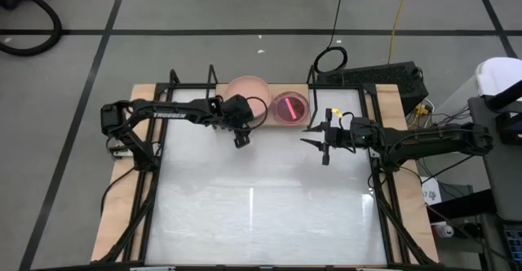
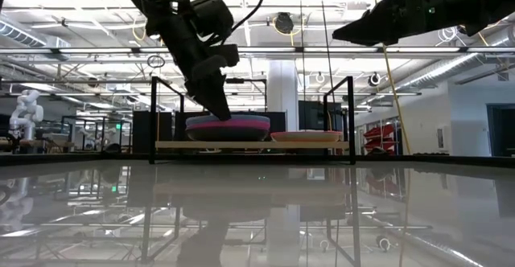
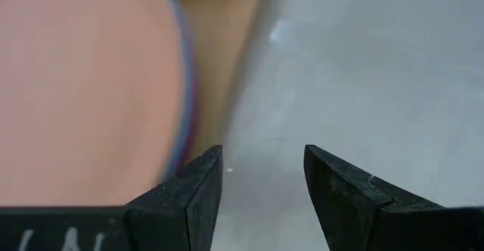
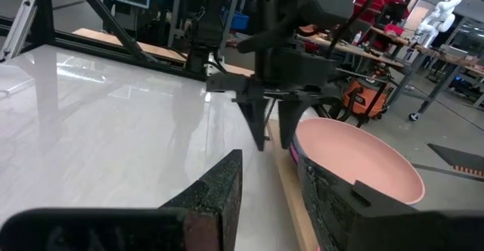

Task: Place and stack plates onto a shelf
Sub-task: Return to Home Position

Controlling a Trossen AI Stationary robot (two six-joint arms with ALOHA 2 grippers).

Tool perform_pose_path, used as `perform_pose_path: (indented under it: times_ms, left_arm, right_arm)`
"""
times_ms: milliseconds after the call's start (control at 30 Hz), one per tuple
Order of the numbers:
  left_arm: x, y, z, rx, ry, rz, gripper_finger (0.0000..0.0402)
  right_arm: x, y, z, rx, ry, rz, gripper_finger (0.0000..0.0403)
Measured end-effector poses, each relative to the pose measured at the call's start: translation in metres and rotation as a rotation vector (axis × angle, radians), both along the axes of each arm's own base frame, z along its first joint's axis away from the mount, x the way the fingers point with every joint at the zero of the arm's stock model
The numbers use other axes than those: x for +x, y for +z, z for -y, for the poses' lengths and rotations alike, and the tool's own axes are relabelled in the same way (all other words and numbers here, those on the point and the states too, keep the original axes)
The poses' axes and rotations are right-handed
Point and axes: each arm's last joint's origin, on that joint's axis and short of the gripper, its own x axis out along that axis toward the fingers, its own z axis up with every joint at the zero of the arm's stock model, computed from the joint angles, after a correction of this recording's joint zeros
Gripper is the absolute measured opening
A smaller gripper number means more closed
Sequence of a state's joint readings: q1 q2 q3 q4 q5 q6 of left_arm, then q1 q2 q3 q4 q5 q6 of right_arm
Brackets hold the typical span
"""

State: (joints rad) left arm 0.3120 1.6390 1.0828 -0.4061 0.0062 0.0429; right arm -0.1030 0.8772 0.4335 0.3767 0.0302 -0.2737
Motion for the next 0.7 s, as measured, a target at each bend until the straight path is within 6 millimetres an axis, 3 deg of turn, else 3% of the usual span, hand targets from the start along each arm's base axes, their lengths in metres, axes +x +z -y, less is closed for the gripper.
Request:
perform_pose_path:
  times_ms: [133,333,567,700]
  left_arm:
    - [0.001,0.007,0.010,-0.031,-0.046,0.031,0.0191]
    - [-0.008,0.050,0.035,0.027,-0.112,0.188,0.0191]
    - [-0.047,0.113,0.055,0.156,-0.122,0.401,0.0172]
    - [-0.068,0.125,0.061,0.185,-0.120,0.517,0.0126]
  right_arm:
    - [0.000,0.000,0.000,0.000,0.000,0.000,0.0112]
    - [-0.002,0.001,0.000,0.000,-0.002,0.001,0.0112]
    - [-0.020,0.011,0.000,-0.012,-0.077,0.018,0.0112]
    - [-0.035,0.018,-0.001,-0.011,-0.077,0.040,0.0112]
